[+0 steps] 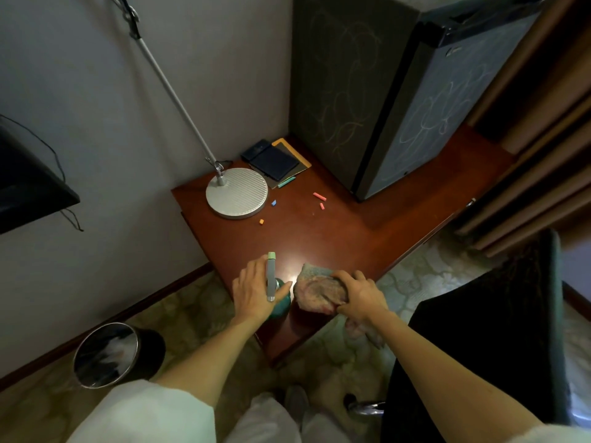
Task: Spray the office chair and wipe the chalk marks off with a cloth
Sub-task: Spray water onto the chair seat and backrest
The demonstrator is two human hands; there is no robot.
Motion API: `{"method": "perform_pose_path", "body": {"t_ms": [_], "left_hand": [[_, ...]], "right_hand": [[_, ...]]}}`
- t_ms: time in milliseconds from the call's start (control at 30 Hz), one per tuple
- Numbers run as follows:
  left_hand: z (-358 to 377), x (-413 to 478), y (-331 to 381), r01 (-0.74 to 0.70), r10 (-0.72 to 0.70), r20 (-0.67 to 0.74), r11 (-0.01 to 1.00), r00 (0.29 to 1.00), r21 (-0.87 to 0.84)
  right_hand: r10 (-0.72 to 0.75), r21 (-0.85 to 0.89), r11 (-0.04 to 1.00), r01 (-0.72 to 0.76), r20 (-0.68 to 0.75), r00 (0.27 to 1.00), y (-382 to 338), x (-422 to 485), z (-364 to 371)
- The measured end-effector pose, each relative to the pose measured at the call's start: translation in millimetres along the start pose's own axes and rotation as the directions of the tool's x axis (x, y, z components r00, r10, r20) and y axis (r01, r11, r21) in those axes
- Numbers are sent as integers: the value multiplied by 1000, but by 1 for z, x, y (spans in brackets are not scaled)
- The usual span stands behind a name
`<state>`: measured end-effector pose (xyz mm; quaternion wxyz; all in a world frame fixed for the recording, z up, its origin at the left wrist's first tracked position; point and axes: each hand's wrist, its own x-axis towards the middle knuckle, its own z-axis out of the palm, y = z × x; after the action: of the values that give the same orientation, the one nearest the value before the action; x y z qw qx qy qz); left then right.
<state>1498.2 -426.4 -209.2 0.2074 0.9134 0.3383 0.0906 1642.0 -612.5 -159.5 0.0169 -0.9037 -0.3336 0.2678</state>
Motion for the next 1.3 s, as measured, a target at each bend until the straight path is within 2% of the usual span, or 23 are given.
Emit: {"method": "perform_pose_path", "body": {"t_ms": [300,600,867,1300], "left_hand": [[-22,-7,-9,-23,27,104,999,994,-44],[-34,-19,-32,-21,1,334,998,943,56],[-42,-29,-43,-131,103,348,990,932,56],[-45,-63,-27,-138,124,290,990,949,29]], "right_hand": [[52,12,999,-52,-41,998,-15,-11,4],[131,31,991,-129,-105,986,-30,-31,12],[227,110,971,-214,-120,967,-40,-60,36],[264,142,960,-242,-166,950,-32,-111,56]]}}
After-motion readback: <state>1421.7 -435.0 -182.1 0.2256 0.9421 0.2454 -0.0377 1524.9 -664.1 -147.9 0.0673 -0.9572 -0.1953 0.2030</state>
